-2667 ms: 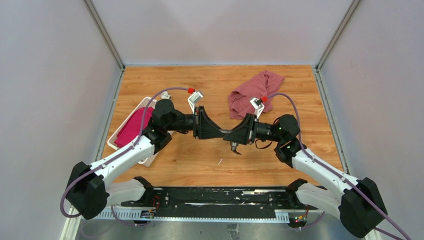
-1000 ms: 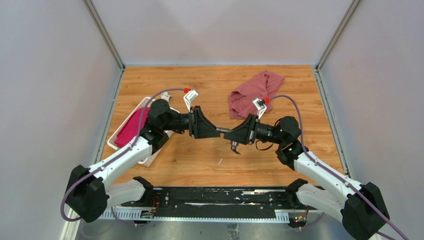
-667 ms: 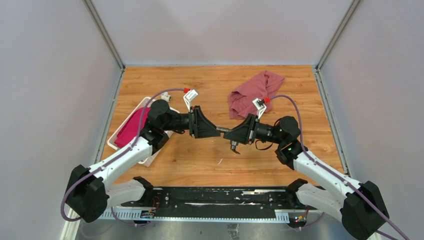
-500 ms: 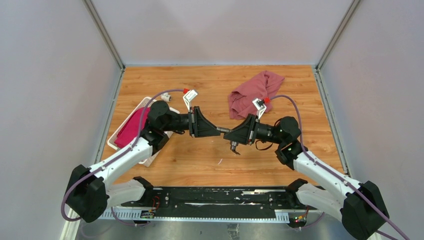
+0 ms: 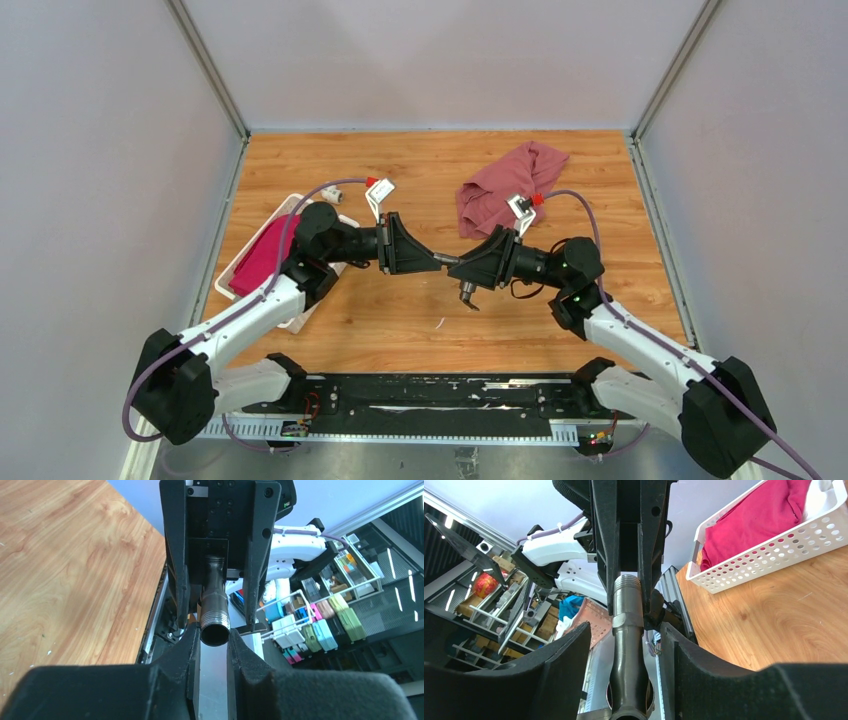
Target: Install the water faucets
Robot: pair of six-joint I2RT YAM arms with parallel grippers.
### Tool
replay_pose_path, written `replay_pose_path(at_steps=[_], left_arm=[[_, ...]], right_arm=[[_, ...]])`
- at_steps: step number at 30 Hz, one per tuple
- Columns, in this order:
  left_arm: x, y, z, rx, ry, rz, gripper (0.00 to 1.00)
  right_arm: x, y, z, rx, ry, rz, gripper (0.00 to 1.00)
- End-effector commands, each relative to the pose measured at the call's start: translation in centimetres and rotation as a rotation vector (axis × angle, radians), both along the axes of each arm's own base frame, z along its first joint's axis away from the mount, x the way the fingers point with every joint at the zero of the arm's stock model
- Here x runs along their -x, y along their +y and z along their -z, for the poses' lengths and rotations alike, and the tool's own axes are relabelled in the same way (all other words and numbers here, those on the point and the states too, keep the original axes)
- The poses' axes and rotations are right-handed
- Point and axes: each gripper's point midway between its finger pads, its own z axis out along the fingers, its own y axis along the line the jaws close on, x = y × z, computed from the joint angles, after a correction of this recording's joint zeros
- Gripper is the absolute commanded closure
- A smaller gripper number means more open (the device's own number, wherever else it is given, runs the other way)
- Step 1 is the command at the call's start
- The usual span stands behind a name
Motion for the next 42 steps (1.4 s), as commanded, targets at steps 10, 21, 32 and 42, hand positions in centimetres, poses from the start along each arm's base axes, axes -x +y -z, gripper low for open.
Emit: replay_pose_path(at_steps=[10, 21, 32, 42], left_arm=[[0.3, 0.0, -0.5, 0.027, -0.034, -0.003, 1.00], [-3.4, 3.1, 0.5, -0.023, 0.026, -0.138, 0.26], [-17.7, 16.7, 9.6, -0.953, 0.162, -0.888, 0.23], [-31.0, 23.0, 12.0, -1.388, 0.087, -1.165, 0.23]], right_arm=[[0.1, 0.4, -0.5, -0.106, 0.033, -0.041, 1.00], [-2.9, -1.5, 2.2, 0.086, 0.095, 0.249, 1.00], [-5.4, -9.4, 5.9, 0.522, 0.123, 0.676, 1.00], [-5.9, -8.6, 7.4, 0.605, 0.111, 0.621, 1.00]])
